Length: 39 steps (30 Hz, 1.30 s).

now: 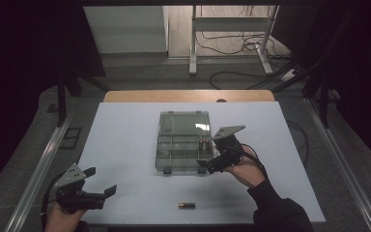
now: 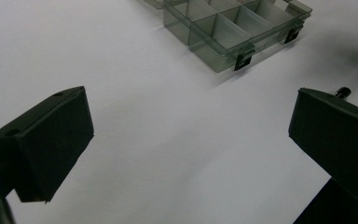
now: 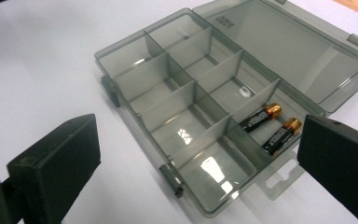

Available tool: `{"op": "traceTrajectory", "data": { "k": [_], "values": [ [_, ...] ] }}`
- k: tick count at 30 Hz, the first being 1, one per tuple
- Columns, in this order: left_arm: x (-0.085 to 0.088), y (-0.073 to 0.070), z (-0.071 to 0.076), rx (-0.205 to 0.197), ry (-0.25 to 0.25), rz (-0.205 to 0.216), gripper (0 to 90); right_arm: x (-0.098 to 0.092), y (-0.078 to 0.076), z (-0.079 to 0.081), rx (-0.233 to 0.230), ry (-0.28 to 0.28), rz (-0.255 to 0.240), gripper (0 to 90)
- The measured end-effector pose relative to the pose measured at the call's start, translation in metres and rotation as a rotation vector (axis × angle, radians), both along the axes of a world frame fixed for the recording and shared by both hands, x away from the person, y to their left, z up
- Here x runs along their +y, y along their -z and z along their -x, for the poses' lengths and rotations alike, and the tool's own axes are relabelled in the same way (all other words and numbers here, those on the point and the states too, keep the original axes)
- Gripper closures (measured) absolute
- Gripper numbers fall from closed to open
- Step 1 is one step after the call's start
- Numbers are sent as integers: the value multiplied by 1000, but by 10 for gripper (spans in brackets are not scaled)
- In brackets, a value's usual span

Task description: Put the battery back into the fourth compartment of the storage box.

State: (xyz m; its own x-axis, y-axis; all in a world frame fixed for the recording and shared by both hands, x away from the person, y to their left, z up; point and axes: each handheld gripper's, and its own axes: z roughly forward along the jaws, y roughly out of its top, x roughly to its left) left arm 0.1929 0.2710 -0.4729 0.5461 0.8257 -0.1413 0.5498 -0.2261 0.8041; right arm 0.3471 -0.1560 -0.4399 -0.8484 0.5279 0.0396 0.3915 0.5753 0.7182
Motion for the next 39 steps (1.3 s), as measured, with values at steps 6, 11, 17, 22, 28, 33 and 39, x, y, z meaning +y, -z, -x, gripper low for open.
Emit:
{"op": "traceTrajectory", "data": {
  "k": [6, 11, 17, 22, 28, 33, 39],
  "values": [
    [0, 0, 0, 0, 1, 1, 2, 2, -1, 7, -7, -2, -1, 0],
    [0, 0, 0, -1, 1, 1, 2, 3, -1, 15, -7, -9, -1, 0],
    [0, 0, 0, 0, 0, -1, 1, 7, 0, 27, -10, -40, 4, 0],
    [0, 0, 0, 0, -1, -2, 0, 10, 3, 34, -22, -66, 26, 0],
    [0, 0, 0, 1, -2, -4, 0, 12, 7, 43, 7, -70, 26, 0],
    [-1, 0, 0, 2, -3, -6, 1, 13, 10, 51, 20, -74, 18, 0],
    [-1, 0, 0, 2, -4, -7, 1, 16, 15, 57, 37, -98, 38, 0]
  ]
}}
